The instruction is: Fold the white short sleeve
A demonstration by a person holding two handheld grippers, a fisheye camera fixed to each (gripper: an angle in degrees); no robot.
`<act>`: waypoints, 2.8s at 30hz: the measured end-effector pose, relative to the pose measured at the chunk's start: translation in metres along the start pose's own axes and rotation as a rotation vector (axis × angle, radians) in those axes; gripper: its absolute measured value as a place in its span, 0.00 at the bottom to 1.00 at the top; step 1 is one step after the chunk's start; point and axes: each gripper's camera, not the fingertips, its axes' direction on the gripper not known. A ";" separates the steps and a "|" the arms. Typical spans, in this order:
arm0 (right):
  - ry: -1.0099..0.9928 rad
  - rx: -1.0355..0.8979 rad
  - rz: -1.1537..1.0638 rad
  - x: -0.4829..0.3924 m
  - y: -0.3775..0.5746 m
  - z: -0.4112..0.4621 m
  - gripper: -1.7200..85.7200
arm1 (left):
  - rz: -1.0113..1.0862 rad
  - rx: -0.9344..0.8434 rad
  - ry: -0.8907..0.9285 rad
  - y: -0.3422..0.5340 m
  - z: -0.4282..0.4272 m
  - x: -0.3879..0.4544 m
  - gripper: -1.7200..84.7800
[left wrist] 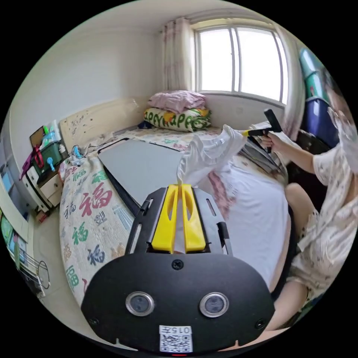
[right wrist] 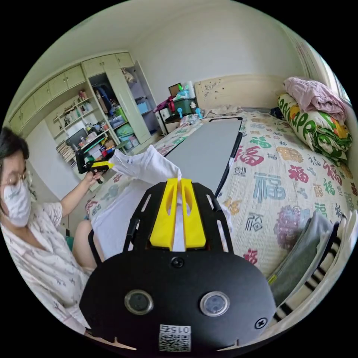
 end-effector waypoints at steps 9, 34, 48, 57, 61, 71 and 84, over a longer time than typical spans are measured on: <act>-0.063 -0.423 -0.033 -0.109 0.268 -0.044 0.03 | 0.166 -0.343 0.135 0.234 -0.040 0.208 0.02; -0.202 -0.537 0.074 -0.142 0.200 -0.084 0.10 | -0.079 -0.446 0.262 0.110 -0.014 0.209 0.08; -0.099 -0.250 0.365 -0.022 0.103 -0.186 0.13 | -0.603 -0.078 0.093 -0.039 -0.043 -0.019 0.11; -0.073 -0.145 0.678 0.111 0.010 -0.110 0.18 | -0.886 -0.118 -0.015 -0.116 0.096 -0.197 0.17; -0.073 -0.169 0.715 0.140 -0.024 -0.067 0.17 | -0.955 -0.164 0.030 -0.131 0.165 -0.249 0.14; 0.040 -0.182 0.686 0.168 -0.064 -0.027 0.04 | -0.919 -0.113 0.031 -0.120 0.195 -0.303 0.03; 0.180 -0.038 0.559 0.138 -0.051 -0.014 0.07 | -0.765 -0.131 -0.180 -0.008 0.215 -0.293 0.05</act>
